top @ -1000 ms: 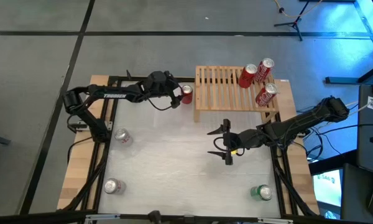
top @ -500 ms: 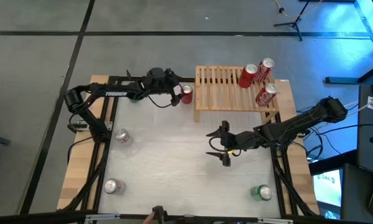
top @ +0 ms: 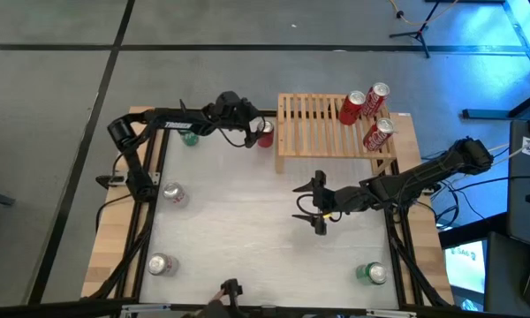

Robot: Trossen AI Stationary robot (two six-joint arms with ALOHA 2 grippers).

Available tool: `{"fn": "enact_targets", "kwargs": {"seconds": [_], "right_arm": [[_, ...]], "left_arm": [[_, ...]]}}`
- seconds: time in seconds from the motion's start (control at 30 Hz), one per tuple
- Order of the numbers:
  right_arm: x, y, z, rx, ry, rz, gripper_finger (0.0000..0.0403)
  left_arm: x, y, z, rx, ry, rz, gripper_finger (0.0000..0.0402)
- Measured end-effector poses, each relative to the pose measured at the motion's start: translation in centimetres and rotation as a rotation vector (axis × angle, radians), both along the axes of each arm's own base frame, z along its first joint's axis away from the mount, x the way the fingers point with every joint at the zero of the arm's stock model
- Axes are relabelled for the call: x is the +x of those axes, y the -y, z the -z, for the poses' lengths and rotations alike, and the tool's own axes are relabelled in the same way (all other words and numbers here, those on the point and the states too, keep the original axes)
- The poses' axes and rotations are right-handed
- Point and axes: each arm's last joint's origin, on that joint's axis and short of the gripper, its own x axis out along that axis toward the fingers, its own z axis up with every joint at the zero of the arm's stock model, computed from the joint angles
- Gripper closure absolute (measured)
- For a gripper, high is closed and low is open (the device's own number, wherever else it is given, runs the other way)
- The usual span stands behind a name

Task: Place canned beverage on shelf
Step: Put the red black soda can on the shelf aligned with the other red black soda can

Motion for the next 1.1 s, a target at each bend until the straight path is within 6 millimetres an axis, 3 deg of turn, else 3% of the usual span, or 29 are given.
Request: {"fn": "enact_targets", "kwargs": {"seconds": [0.17, 0.37, 0.67, 0.77, 0.97, 1.1], "right_arm": [[0.0, 0.0, 0.0, -0.001, 0.000, 0.000, 0.0049], [0.0, 0.0, 0.0, -0.001, -0.001, 0.000, 0.0049], [0.0, 0.0, 0.0, 0.006, -0.003, 0.003, 0.0049], [0.0, 0.0, 0.0, 0.010, -0.003, 0.003, 0.0049], [0.0, 0.0, 0.0, -0.005, -0.002, -0.001, 0.0049], [0.0, 0.0, 0.0, -0.035, 0.000, -0.006, 0.0049]], "left_arm": [[0.4, 0.1, 1.4, -0.035, -0.016, 0.043, 0.0007], [0.4, 0.0, 1.7, -0.015, -0.028, 0.051, 0.0015], [0.5, 0.2, 1.7, -0.004, -0.039, 0.074, 0.0122], [0.5, 0.5, 1.5, -0.009, -0.043, 0.079, 0.0129], [0.3, 3.0, -0.5, -0.035, -0.106, 0.098, 0.0129], [0.6, 6.3, -2.7, -0.035, -0.127, 0.143, 0.0129]]}}
